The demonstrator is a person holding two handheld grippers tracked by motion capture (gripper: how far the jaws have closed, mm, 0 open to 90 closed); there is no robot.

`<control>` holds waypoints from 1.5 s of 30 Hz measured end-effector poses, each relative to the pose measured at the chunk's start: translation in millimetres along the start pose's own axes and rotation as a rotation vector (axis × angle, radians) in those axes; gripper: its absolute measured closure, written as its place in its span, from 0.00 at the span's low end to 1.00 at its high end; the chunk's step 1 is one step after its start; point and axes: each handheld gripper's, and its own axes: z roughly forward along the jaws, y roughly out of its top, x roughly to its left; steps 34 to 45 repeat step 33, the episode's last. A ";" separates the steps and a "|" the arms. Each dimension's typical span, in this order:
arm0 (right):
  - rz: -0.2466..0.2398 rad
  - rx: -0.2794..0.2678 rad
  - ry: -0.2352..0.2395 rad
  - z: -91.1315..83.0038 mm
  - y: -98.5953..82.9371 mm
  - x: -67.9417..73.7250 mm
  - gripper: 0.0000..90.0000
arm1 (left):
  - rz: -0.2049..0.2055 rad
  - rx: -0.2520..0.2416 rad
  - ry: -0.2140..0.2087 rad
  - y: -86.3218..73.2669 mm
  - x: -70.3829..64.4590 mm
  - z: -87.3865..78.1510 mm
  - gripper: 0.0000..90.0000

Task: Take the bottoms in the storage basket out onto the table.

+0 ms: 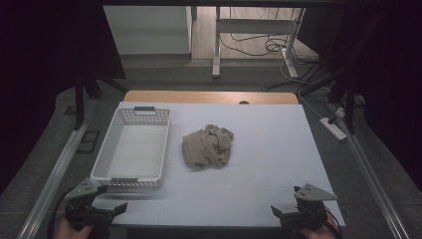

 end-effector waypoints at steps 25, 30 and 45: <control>-0.004 0.006 -0.002 0.3 0.3 0.4 0.00 | 0.014 0.027 0.025 -12.7 -0.7 -11.7 0.00; -0.003 0.009 -0.001 0.8 0.6 0.8 0.01 | 0.015 0.039 0.015 -13.9 -0.4 -12.1 0.00; -0.007 0.013 -0.002 1.2 0.5 0.9 0.01 | 0.017 0.040 0.013 -13.2 -0.7 -11.8 0.00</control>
